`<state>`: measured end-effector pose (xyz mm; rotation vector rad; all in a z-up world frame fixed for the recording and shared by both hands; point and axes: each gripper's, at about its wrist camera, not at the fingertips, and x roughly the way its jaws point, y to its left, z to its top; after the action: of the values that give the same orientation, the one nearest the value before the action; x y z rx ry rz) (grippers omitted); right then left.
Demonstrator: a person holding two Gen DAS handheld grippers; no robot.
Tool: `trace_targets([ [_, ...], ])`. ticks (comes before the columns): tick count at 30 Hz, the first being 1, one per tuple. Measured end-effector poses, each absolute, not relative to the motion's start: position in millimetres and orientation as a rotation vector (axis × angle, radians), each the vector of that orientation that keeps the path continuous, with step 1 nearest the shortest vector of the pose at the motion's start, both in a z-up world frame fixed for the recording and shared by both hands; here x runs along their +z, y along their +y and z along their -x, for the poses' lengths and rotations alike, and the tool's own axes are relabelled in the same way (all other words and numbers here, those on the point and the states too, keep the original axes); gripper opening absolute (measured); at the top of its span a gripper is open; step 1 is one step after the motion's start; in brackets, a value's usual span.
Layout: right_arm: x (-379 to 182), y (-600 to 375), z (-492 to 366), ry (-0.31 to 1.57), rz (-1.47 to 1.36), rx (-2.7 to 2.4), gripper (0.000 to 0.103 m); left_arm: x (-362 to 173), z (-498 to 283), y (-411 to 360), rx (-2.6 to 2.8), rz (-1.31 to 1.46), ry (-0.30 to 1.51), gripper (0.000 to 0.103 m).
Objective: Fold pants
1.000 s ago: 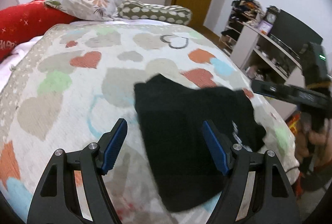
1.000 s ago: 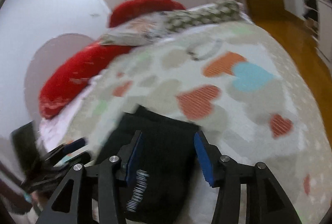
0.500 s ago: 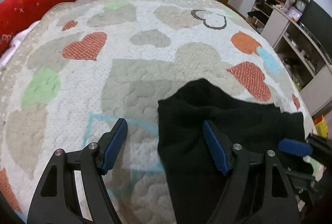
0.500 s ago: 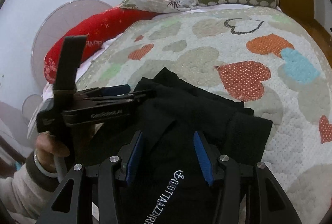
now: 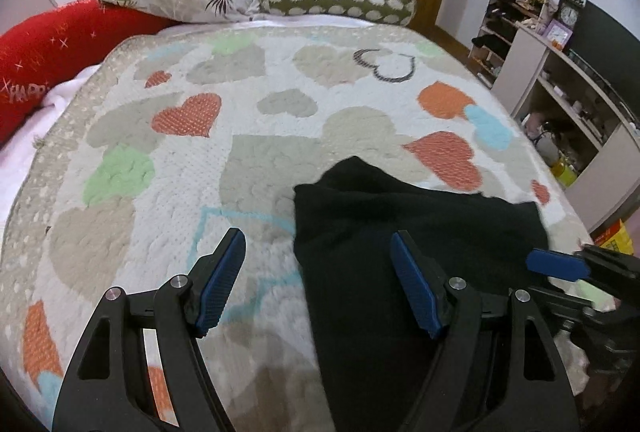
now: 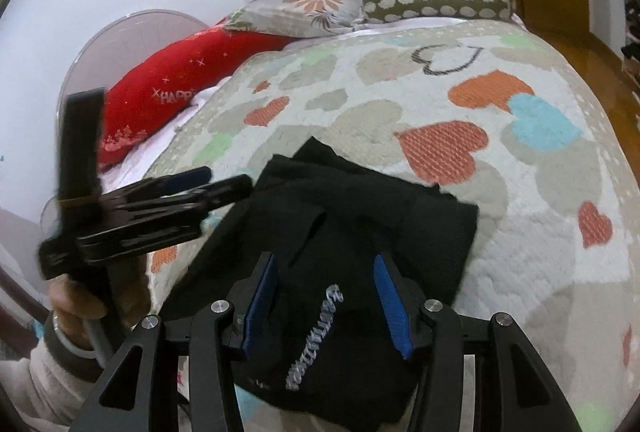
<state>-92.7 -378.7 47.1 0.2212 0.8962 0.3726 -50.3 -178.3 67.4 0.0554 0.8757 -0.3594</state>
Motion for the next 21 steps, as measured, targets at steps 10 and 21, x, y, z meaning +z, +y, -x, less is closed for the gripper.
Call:
trace_targets([
  [10,39,-387,117,0.900,-0.235,0.328,0.049,67,97,-190,-0.393,-0.056,0.877,0.075],
  [21,23,-393,125,0.926,-0.240,0.299,0.050,39,107,-204,-0.388,-0.076,0.924,0.075],
])
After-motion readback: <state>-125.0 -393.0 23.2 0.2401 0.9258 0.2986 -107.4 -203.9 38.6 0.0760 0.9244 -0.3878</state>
